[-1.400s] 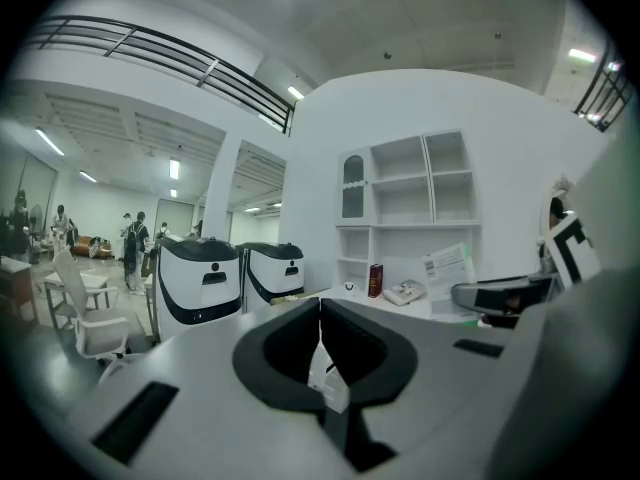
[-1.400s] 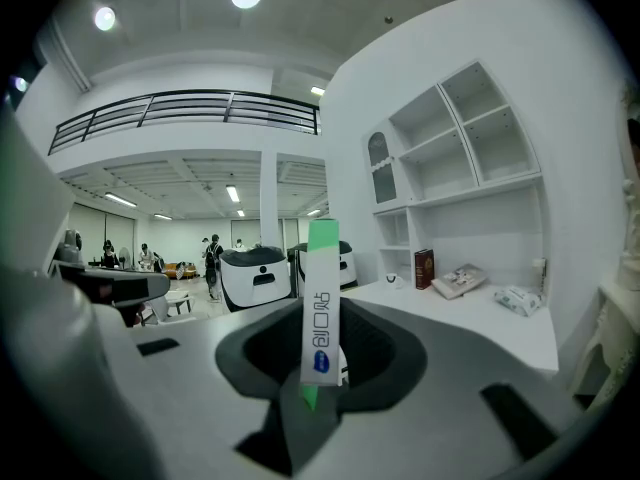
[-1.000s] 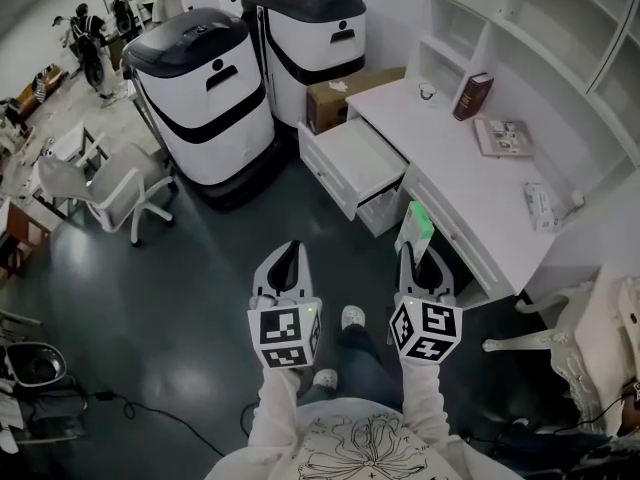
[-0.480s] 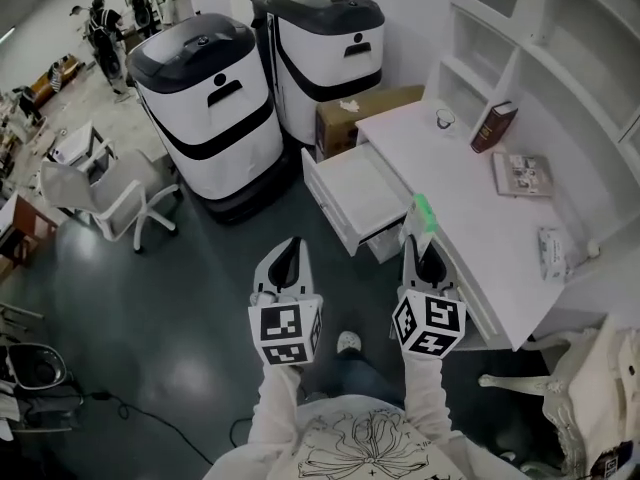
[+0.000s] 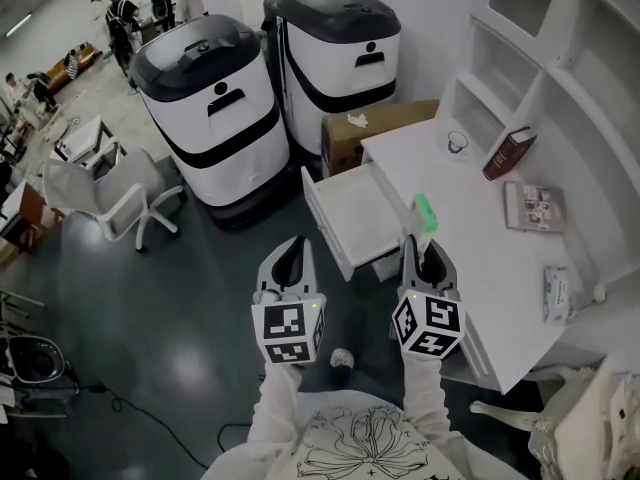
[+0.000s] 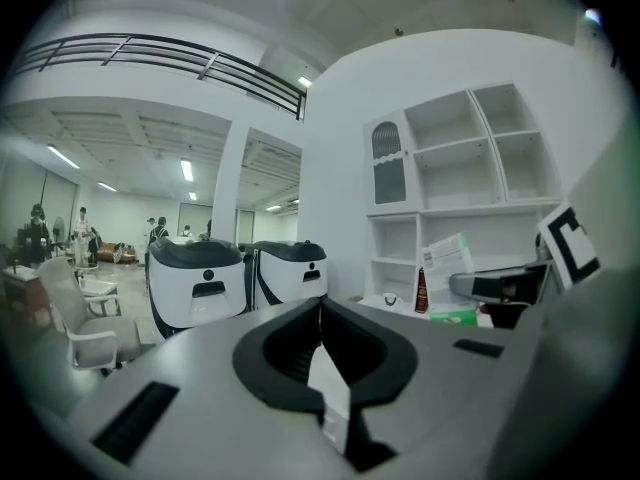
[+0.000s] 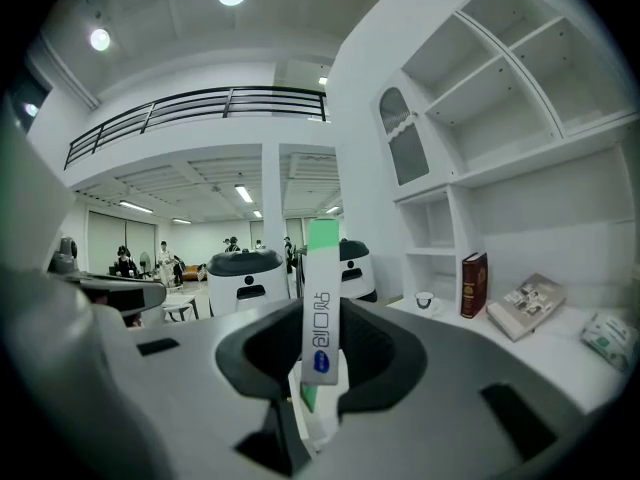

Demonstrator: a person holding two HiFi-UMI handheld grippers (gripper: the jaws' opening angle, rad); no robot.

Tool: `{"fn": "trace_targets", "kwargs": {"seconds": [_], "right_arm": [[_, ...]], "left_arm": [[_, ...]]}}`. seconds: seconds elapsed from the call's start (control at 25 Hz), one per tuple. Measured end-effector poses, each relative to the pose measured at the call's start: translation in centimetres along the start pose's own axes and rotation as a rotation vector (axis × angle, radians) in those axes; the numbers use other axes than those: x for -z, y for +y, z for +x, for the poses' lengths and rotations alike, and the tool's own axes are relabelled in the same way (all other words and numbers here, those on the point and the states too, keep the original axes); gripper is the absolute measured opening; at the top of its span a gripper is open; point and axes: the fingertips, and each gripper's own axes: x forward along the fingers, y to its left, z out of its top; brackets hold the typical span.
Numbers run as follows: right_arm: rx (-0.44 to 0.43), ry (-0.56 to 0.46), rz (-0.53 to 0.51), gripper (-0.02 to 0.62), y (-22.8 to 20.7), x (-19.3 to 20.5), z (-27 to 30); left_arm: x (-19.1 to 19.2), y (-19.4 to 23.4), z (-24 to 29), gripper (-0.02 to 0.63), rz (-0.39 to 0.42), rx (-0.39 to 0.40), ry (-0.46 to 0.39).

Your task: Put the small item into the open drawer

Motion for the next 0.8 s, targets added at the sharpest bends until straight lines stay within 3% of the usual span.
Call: {"fn": "trace_targets", "kwargs": {"seconds": [0.48, 0.8], "right_arm": [[-0.017, 0.061, 0.009, 0.091, -1.0, 1.5, 6.8], [0.015, 0.086, 0.01, 0.091, -1.9, 1.4, 14.4]], "left_arm": [[1.6, 1.5, 6.6, 0.006, -0.018, -0.016, 0.06], [1.2, 3.8, 14.5, 0.006, -0.025, 0.017, 0.079]]}}
